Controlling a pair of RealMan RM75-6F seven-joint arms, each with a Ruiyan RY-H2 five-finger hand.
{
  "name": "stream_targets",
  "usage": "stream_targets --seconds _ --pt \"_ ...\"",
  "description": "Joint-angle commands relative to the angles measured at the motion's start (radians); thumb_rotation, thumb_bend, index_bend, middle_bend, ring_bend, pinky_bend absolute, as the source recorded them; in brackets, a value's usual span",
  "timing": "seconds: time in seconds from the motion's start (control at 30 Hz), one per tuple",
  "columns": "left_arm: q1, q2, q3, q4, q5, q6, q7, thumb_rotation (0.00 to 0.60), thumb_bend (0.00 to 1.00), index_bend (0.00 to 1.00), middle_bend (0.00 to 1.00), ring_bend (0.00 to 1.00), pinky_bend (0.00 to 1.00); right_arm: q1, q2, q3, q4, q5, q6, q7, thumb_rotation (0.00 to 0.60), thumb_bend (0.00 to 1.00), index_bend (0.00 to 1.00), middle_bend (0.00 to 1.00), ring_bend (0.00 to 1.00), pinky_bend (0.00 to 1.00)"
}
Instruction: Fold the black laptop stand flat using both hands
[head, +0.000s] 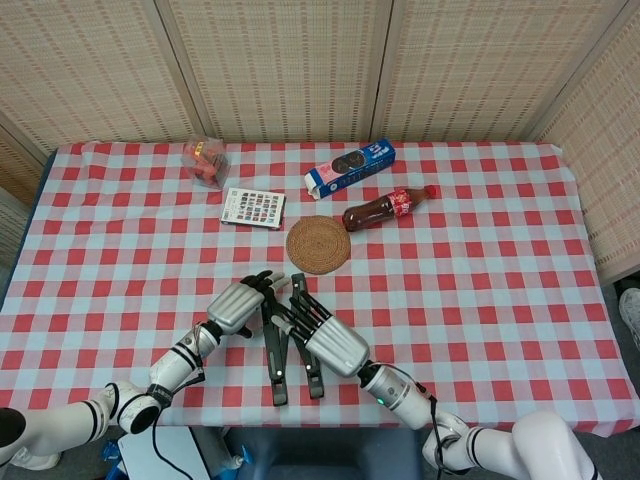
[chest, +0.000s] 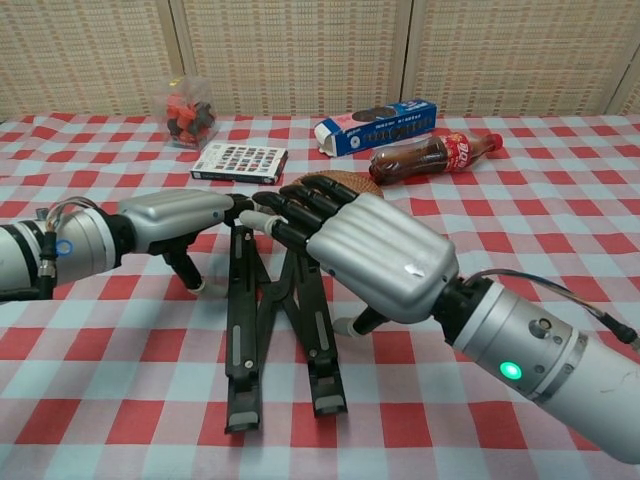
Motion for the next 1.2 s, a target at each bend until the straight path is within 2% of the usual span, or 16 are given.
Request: stream_targets --seconds 0.03,0.13,0.23,0.33,0.47,0.6,0.7,0.8,1.03,1.2 --pt "-0.001 0.007 -0.001 -0.005 -0.004 0.0 0.012 0.6 0.22 0.0 0.0 0.0 0.17 0.002 0.001 -0.004 -0.003 -0.005 0.001 -0.001 0.6 0.0 0.0 0.0 0.0 0.0" --pt "0.008 0.023 -0.002 -0.01 -0.018 0.009 0.032 0.6 0.22 0.0 0.0 0.0 0.17 0.008 0.028 -0.005 -0.034 -0.009 -0.002 -0.004 0.6 0.0 0.0 0.0 0.0 0.0" --pt "0.023 0.056 -0.004 -0.029 -0.037 0.023 0.05 0.6 0.22 0.0 0.0 0.0 0.17 0.025 0.092 -0.001 -0.125 -0.005 -0.031 0.001 0.6 0.0 0.0 0.0 0.0 0.0" --pt "0.044 0.1 -0.007 -0.061 -0.054 0.048 0.074 0.6 0.22 0.0 0.0 0.0 0.17 0.063 0.197 0.004 -0.267 0.012 -0.114 0.024 0.6 0.0 0.0 0.0 0.0 0.0" --pt "0.078 0.156 -0.012 -0.104 -0.072 0.102 0.113 0.6 0.22 0.0 0.0 0.0 0.17 0.15 0.367 0.028 -0.454 0.055 -0.292 0.057 0.6 0.0 0.0 0.0 0.0 0.0" --pt "0.099 0.194 -0.009 -0.12 -0.077 0.136 0.153 0.6 0.22 0.0 0.0 0.0 0.17 0.255 0.493 0.038 -0.557 0.101 -0.501 0.123 0.6 0.0 0.0 0.0 0.0 0.0" --pt "0.111 0.209 -0.009 -0.135 -0.087 0.144 0.158 0.6 0.22 0.0 0.0 0.0 0.17 0.33 0.542 0.044 -0.58 0.123 -0.632 0.159 0.6 0.0 0.0 0.0 0.0 0.0" --pt "0.119 0.218 -0.009 -0.143 -0.089 0.151 0.155 0.6 0.22 0.0 0.0 0.0 0.17 0.389 0.553 0.045 -0.57 0.122 -0.711 0.185 0.6 0.0 0.0 0.0 0.0 0.0" --pt "0.132 0.223 -0.008 -0.145 -0.085 0.16 0.134 0.6 0.22 0.0 0.0 0.0 0.17 0.484 0.521 0.038 -0.505 0.08 -0.775 0.219 0.6 0.0 0.0 0.0 0.0 0.0" --pt "0.144 0.225 -0.006 -0.139 -0.081 0.167 0.113 0.6 0.22 0.0 0.0 0.0 0.17 0.542 0.483 0.01 -0.454 0.034 -0.797 0.238 0.6 0.0 0.0 0.0 0.0 0.0"
